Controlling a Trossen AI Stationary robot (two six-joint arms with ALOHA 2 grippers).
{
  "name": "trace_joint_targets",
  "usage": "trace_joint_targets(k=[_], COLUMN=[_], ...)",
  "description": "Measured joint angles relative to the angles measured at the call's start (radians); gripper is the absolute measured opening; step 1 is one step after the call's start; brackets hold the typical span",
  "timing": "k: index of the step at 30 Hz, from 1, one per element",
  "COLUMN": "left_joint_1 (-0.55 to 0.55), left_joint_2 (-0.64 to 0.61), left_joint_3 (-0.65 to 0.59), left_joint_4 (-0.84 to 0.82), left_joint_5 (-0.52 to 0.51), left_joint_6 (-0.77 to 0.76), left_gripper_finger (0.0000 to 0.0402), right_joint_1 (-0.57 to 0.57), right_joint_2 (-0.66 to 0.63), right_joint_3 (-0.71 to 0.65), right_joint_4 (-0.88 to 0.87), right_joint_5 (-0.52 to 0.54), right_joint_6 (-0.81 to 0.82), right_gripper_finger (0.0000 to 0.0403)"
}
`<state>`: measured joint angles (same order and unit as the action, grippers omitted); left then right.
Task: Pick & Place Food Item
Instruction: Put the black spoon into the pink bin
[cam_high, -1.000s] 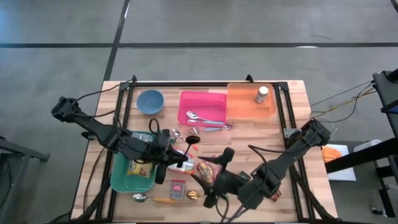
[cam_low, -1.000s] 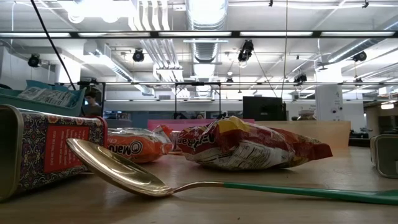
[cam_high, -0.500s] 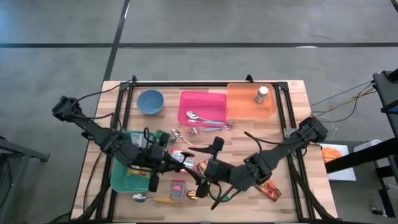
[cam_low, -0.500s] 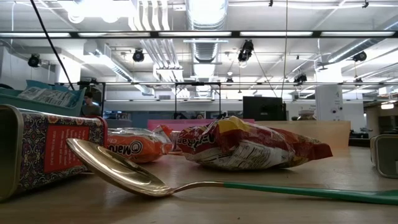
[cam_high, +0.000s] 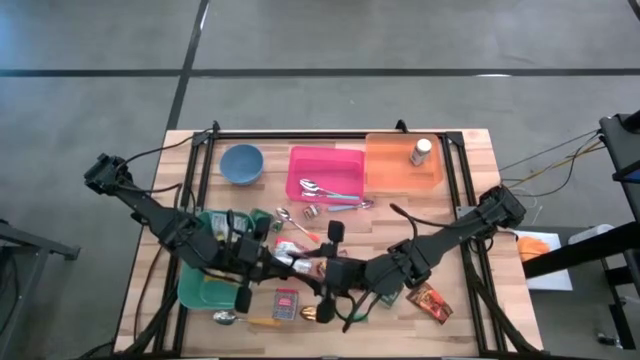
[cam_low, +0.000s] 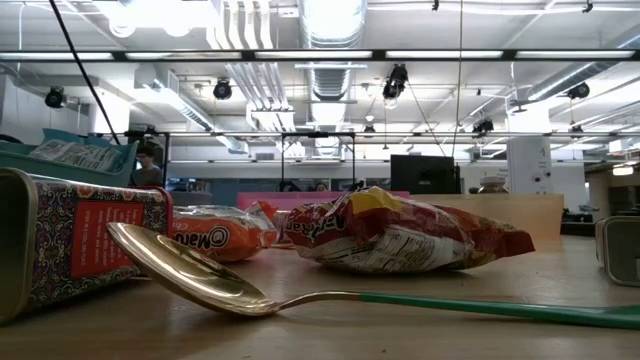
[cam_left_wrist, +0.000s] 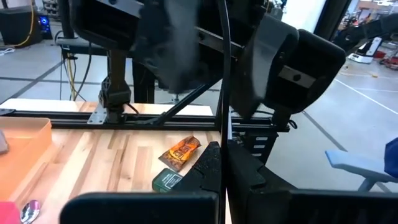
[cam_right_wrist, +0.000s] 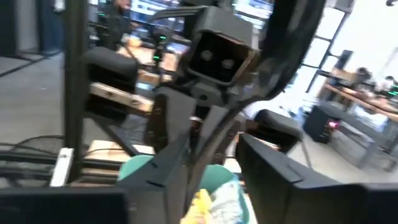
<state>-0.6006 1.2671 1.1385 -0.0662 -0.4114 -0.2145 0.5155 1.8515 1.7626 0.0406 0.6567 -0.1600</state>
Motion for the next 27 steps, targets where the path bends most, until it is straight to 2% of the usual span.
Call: trace_joint_targets(k=[6,7,21,24,27], left_joint_1=[0.0,0.0,-0.001,-0.001,0.0], left_joint_2=[0.0,0.0,0.001,0.001,0.001], left_joint_3=[0.0,0.0,0.0,0.0,0.0], left_joint_4=[0.016,0.014,0.009,-0.003,-0.014], left_joint_5=[-0.002,-0.001,-0.023,-0.027,-0.033], left_joint_6=[0.012,0.017,0.009,-0.006,-0.01], left_gripper_finger=[0.0,0.0,0.0003,0.0017,0.0048], right_joint_1=[0.001,0.001,0.0,0.0,-0.001], right_joint_2=[0.0,0.0,0.0,0.0,0.001], right_joint_3=[0.0,0.0,0.0,0.0,0.0], right_joint_4=[-0.004,-0.004,-0.009,-0.016,-0.038], right_joint_5=[-0.007,-0.006,-0.003,-0.003,-0.004], right_joint_6=[-0.03,-0.04,-0.046,-0.05,-0.055], right_gripper_finger=[0.0026,0.002,0.0009,0.0008,0.0007])
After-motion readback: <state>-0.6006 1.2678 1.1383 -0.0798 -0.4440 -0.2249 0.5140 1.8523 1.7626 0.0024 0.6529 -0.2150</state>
